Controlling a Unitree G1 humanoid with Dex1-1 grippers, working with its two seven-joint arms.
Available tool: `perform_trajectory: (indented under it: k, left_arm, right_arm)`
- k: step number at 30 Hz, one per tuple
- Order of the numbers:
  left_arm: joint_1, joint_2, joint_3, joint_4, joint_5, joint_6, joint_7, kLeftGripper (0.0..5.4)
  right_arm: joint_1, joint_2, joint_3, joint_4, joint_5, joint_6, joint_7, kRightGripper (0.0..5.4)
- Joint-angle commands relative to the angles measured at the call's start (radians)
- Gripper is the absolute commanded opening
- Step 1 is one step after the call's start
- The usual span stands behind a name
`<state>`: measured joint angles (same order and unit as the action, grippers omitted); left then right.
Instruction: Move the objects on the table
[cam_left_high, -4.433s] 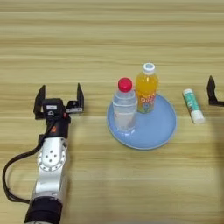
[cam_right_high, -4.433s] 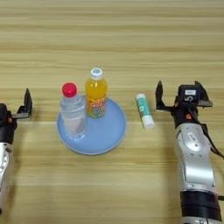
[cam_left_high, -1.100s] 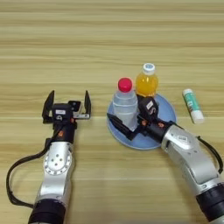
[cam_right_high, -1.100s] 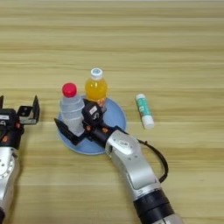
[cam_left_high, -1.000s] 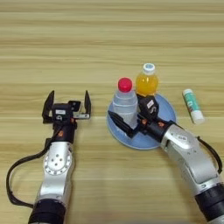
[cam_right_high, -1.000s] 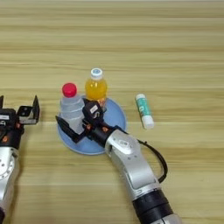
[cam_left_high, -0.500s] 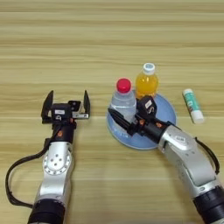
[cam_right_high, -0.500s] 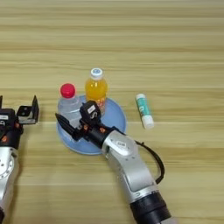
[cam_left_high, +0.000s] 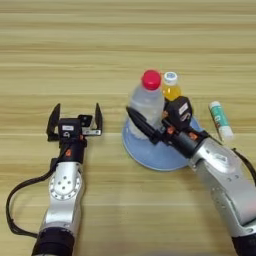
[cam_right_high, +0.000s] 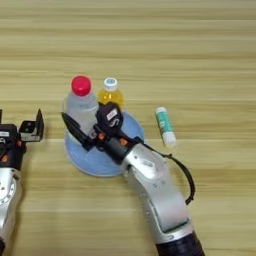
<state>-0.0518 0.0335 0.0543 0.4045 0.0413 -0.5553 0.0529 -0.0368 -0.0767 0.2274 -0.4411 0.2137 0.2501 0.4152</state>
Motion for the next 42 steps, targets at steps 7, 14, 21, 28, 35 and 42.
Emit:
perform_trajectory:
  k: [7,14,21,28,35,42]
  left_arm:
    - [-0.002,0.004,-0.004,-0.001,0.015,0.011,0.010,5.40]
    - [-0.005,0.007,-0.002,0.004,0.013,0.009,0.009,5.40]
    - [0.000,0.008,-0.001,-0.002,0.013,0.011,0.008,5.40]
    - [-0.005,0.009,0.000,0.006,0.013,0.009,0.008,5.40]
    - [-0.008,0.011,0.002,0.013,0.010,0.007,0.006,5.40]
    - [-0.007,0.011,0.001,0.014,0.009,0.007,0.007,5.40]
  right_arm:
    - [-0.033,-0.100,-0.404,-0.161,0.064,0.034,-0.176,3.15]
    - [-0.071,-0.154,-0.514,-0.007,-0.031,-0.041,-0.266,3.14]
    - [-0.102,-0.166,-0.530,0.179,-0.061,-0.124,-0.289,3.14]
    - [-0.160,-0.176,-0.542,0.447,-0.071,-0.244,-0.289,3.14]
    - [-0.229,-0.180,-0.533,0.731,-0.098,-0.421,-0.299,3.13]
    - [-0.271,-0.173,-0.516,0.903,-0.118,-0.538,-0.307,3.13]
